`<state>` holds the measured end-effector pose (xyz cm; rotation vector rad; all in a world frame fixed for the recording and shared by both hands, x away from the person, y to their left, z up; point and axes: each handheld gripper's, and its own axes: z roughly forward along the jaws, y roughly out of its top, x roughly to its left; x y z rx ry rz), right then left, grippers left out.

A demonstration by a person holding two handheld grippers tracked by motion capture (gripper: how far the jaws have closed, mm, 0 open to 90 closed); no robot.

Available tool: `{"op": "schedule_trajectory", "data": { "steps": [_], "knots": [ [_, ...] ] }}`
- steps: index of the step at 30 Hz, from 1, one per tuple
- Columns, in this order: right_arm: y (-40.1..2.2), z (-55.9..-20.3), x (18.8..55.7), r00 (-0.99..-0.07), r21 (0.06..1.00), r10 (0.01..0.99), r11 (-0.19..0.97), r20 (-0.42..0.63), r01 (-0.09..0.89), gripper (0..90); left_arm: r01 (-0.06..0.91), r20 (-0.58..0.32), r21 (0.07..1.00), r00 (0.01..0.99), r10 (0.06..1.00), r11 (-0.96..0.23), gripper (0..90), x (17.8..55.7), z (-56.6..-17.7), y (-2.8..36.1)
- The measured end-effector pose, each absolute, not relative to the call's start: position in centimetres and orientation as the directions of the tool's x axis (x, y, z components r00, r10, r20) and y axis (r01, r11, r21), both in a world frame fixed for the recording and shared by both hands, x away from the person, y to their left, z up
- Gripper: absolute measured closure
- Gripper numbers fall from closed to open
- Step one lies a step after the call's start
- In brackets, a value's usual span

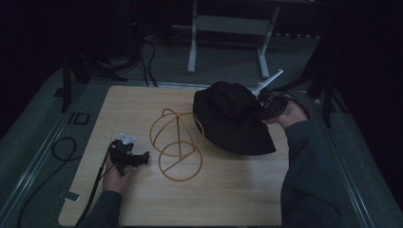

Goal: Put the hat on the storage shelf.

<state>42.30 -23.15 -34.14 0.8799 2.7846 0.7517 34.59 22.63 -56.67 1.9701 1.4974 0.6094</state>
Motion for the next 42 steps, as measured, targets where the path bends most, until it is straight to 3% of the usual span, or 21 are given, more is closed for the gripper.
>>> {"op": "schedule_trajectory", "data": {
  "steps": [7,42],
  "knots": [
    [-24.1,-32.9,41.7,-0.825,0.542,0.563,0.682,0.038,0.491,87.9,0.697,0.010,0.689,0.264,0.964,-0.198,1.6,34.6,-56.7,22.6],
    [-25.3,-28.7,39.8,-0.863,0.595,0.505,0.691,0.009,0.411,87.8,0.698,0.011,0.688,0.266,0.964,-0.200,1.5,34.6,-56.7,22.6]
  ]
}}
